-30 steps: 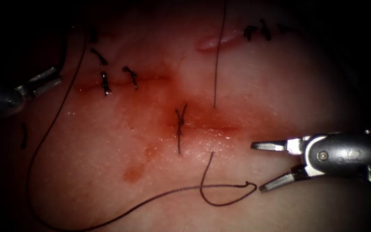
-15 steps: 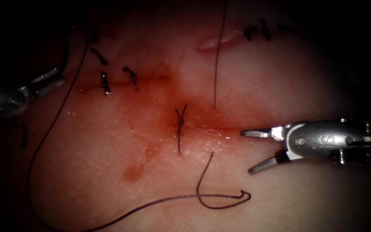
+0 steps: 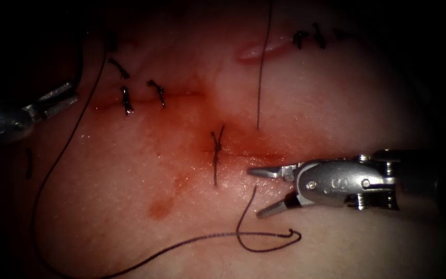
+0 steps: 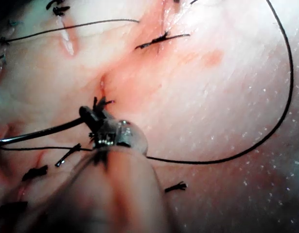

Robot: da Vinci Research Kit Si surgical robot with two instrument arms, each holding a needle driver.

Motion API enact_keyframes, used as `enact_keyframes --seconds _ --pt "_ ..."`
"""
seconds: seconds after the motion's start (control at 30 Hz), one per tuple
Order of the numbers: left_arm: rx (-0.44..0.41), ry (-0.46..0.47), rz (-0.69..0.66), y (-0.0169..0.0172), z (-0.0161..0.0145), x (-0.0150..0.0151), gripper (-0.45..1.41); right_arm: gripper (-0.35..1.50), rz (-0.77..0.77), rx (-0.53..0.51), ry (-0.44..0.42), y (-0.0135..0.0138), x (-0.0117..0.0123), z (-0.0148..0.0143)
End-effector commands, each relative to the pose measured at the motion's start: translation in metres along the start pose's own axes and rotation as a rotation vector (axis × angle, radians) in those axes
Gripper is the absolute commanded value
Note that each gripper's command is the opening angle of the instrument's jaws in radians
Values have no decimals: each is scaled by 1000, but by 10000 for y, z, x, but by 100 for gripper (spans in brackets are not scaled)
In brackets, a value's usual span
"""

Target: Wound Closure

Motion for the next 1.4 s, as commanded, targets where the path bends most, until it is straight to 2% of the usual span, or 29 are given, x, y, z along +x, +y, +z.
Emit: enact_keyframes --seconds 0.03,0.1,0.17,0.47,0.63,0.83,0.87,0.9,0.97,1.03,1.2,1.4 --pt "1 2 1 1 9 0 -23 81 -5 1 1 1 2 14" --pt "1 2 1 1 9 0 -23 37 -7 0 1 0 0 15" --pt "1 2 1 1 8 1 -23 -35 -10 2 -1 -1 -2 14" --pt "1 1 1 1 8 1 -23 -35 -24 72 -47 -9 -2 17" --pt "1 3 1 2 7 2 -23 -35 -28 114 -41 -22 13 12" --pt "1 3 1 2 7 2 -23 -35 -40 171 5 -55 53 5" --pt "1 3 1 2 7 2 -23 -35 -40 171 5 -55 53 5" --pt "1 3 1 2 7 2 -23 -35 -49 191 17 -71 70 1" --pt "1 3 1 2 7 2 -23 -35 -58 210 29 -86 87 -3" --pt "1 3 1 2 7 2 -25 -35 -75 241 36 -110 115 -8" --pt "1 2 1 2 7 2 -25 -35 -108 297 18 -141 142 -12" --pt "-2 4 2 2 7 2 -25 -35 -148 377 53 -176 175 -16"
